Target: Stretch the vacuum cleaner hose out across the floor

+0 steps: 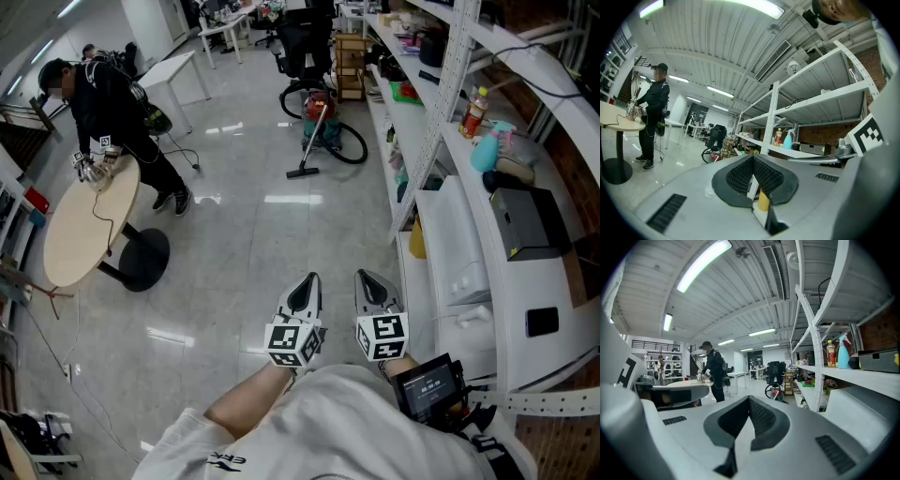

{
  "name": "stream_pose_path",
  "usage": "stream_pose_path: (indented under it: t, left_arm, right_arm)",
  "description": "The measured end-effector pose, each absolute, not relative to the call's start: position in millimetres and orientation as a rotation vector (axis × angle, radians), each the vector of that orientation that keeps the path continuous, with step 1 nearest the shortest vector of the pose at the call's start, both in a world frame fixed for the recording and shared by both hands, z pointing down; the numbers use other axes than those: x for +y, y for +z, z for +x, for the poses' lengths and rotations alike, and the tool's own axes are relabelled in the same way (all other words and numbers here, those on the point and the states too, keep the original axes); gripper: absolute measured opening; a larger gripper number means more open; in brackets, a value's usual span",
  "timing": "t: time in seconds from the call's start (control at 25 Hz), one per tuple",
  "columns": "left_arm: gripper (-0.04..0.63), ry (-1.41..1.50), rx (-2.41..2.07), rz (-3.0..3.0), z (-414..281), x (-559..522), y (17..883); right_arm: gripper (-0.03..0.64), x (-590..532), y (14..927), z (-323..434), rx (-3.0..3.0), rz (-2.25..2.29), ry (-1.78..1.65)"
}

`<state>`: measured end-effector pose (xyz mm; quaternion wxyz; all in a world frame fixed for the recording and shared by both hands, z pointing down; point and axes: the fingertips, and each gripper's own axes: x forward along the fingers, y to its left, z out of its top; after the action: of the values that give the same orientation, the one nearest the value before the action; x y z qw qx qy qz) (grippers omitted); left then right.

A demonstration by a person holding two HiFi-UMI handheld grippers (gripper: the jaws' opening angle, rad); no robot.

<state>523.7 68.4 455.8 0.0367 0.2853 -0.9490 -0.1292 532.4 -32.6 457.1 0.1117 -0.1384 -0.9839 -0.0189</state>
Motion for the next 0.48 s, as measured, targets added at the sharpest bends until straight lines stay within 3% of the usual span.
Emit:
stream_pose_path:
  t: [0.48]
  left_arm:
    - [0.002, -0.387, -2.907, 0.855, 519.4, 57.6, 459.9]
  right_arm:
    - [0.002, -47.1, 459.3, 527.7, -2.902, -0.391, -0.024]
